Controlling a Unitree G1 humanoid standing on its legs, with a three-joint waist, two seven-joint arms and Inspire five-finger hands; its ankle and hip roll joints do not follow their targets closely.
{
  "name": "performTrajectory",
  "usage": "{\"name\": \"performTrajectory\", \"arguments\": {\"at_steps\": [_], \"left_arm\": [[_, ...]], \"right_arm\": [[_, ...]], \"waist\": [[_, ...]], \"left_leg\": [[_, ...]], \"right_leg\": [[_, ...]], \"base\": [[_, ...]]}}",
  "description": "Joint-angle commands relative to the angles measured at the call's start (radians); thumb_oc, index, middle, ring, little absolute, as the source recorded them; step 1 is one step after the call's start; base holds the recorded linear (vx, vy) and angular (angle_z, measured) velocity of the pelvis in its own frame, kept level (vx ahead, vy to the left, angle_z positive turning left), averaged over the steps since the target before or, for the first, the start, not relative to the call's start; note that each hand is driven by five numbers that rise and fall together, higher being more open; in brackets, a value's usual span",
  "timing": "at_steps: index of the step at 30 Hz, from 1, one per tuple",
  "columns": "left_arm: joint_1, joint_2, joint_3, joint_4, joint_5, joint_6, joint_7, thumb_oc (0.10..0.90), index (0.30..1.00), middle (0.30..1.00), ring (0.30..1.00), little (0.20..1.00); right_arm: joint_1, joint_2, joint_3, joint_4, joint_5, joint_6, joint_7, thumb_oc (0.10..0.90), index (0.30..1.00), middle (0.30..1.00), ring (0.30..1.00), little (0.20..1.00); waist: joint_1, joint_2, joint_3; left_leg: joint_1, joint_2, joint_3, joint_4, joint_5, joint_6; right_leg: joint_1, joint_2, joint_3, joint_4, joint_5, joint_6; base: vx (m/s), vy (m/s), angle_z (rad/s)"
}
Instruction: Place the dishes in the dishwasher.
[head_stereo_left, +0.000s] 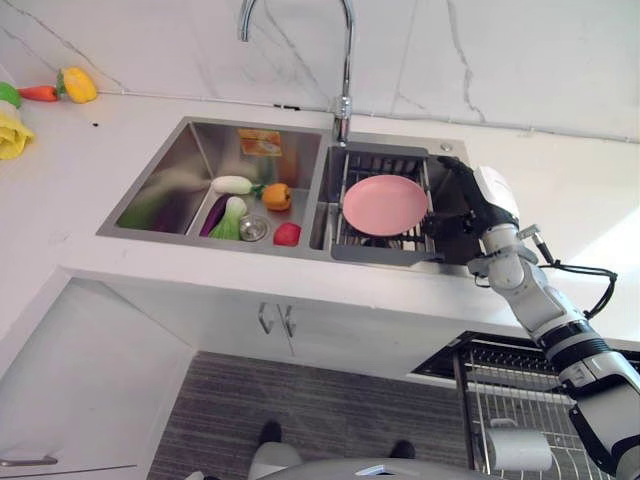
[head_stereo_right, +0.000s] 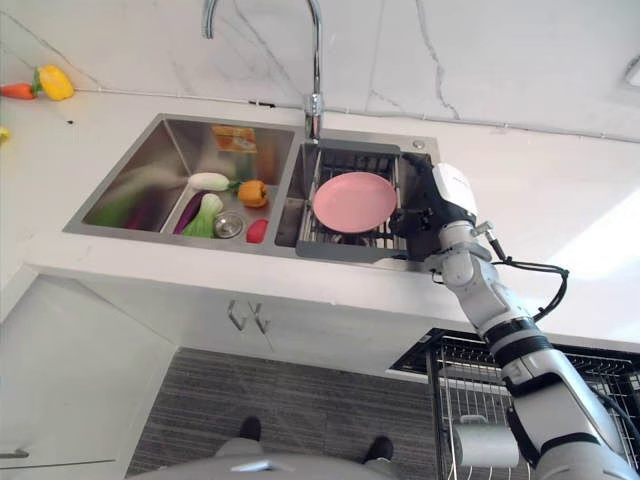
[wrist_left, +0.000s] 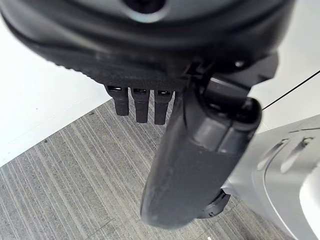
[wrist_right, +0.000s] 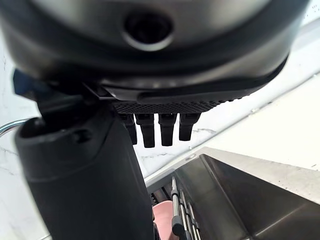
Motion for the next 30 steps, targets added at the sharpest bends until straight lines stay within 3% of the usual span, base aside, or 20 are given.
{"name": "performTrajectory", "arguments": {"at_steps": [1,15,30], "left_arm": [[-0.035,0.046,-0.044,0.062,0.013,0.012,0.006,0.800,0.900,0.900,0.900,0.900],[-0.026,0.044,-0.034,0.088,0.014,0.018,0.001,0.800,0.900,0.900,0.900,0.900],[-0.022,0.044,-0.043,0.087,0.013,0.010,0.018,0.800,0.900,0.900,0.900,0.900]], "right_arm": [[-0.081,-0.037,-0.080,-0.083,0.011,-0.047,-0.039,0.800,0.900,0.900,0.900,0.900],[-0.080,-0.011,-0.044,-0.031,0.002,-0.038,-0.010,0.800,0.900,0.900,0.900,0.900],[-0.160,-0.031,0.078,0.030,-0.130,-0.026,0.001,0.800,0.900,0.900,0.900,0.900]], "waist": [[0.025,-0.021,-0.002],[0.026,-0.027,-0.003],[0.044,-0.034,0.002]], "left_leg": [[0.025,-0.021,0.036,0.007,-0.090,0.058],[0.025,-0.025,0.037,0.006,-0.085,0.062],[0.022,-0.022,0.028,0.007,-0.090,0.059]], "right_leg": [[0.029,-0.052,0.045,0.036,-0.117,0.043],[0.025,-0.056,0.049,0.036,-0.112,0.042],[0.027,-0.052,0.042,0.040,-0.119,0.043]], "base": [[0.01,0.003,-0.06],[0.00,0.001,-0.01],[0.00,0.000,0.00]]}}
